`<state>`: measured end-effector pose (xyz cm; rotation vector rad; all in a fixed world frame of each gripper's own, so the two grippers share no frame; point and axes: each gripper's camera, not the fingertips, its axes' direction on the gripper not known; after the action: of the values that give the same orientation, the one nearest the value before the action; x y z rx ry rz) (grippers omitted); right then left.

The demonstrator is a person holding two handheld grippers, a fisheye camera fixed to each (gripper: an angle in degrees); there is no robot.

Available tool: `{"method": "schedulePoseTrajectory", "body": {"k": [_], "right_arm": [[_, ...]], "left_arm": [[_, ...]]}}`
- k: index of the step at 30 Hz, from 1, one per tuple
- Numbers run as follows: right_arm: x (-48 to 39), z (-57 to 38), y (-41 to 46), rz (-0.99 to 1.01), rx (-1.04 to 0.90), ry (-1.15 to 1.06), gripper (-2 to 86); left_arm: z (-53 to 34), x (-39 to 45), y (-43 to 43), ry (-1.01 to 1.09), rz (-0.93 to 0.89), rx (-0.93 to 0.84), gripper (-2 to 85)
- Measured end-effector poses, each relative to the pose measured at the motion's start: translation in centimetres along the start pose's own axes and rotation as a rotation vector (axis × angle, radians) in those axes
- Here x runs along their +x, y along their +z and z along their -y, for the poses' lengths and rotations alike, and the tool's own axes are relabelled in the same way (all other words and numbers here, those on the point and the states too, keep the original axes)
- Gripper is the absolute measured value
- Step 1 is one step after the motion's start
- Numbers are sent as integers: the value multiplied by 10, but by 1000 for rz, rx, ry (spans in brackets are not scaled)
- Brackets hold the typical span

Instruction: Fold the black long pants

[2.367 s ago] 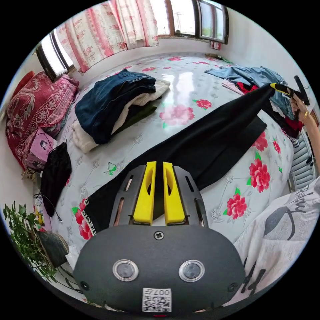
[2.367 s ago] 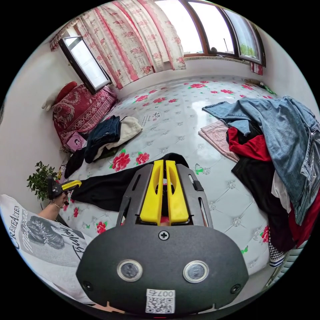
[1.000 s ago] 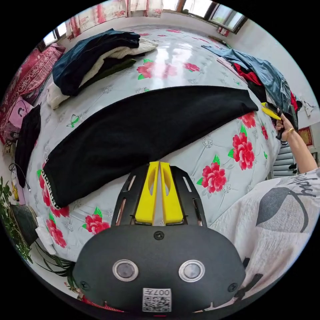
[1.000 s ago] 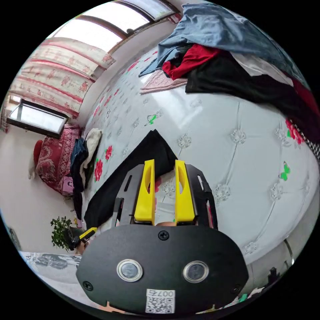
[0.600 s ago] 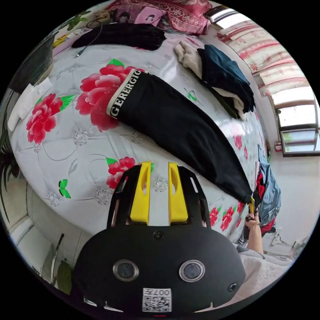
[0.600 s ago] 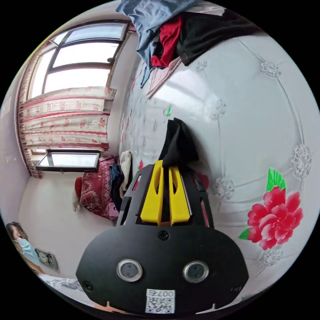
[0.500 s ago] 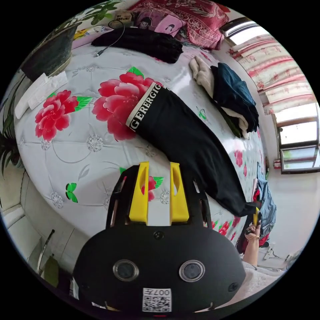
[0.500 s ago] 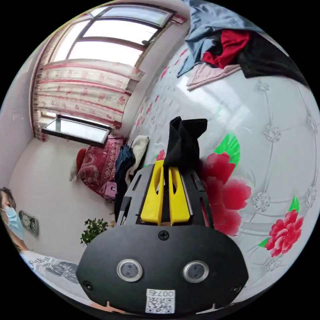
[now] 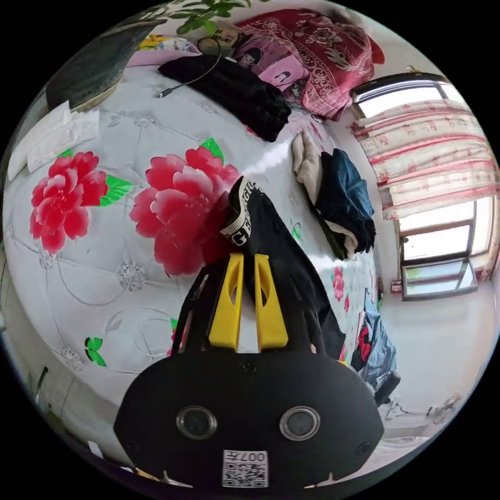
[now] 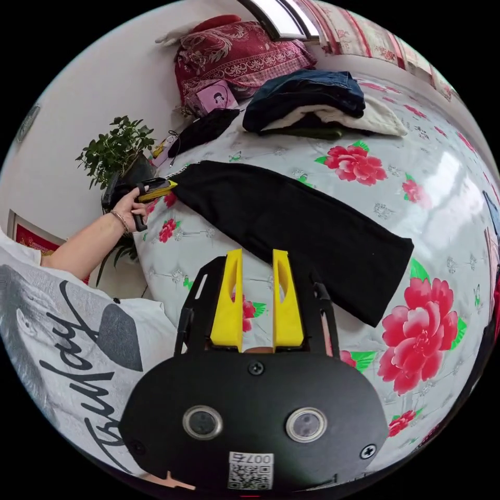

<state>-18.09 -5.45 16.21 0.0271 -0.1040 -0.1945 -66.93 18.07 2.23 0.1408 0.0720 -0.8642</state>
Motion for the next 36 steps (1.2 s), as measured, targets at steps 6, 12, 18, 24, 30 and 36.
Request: {"method": "schedulePoseTrajectory", "body": {"k": [6,12,18,24,30,36], "right_arm": [[60,-42,-42,-92,100,245,70],[106,-74,-62,-75,225,458,70],[149,-86,-50,71,256,548,80],[193,-69,-21,219,237,621,83],[138,16,-6,35,115,236,75],[131,66,65,-72,-142,143,53]], "left_arm": [[-40,210,13,705,-181,-102,34],[-143,318,125,938,-191,-463,55],[-132,255,142,741,-102,-490,71],[-92,186,151,523,5,-497,84],[-99,207,173,595,90,-499,88],[-119,232,193,710,225,-500,90]]}}
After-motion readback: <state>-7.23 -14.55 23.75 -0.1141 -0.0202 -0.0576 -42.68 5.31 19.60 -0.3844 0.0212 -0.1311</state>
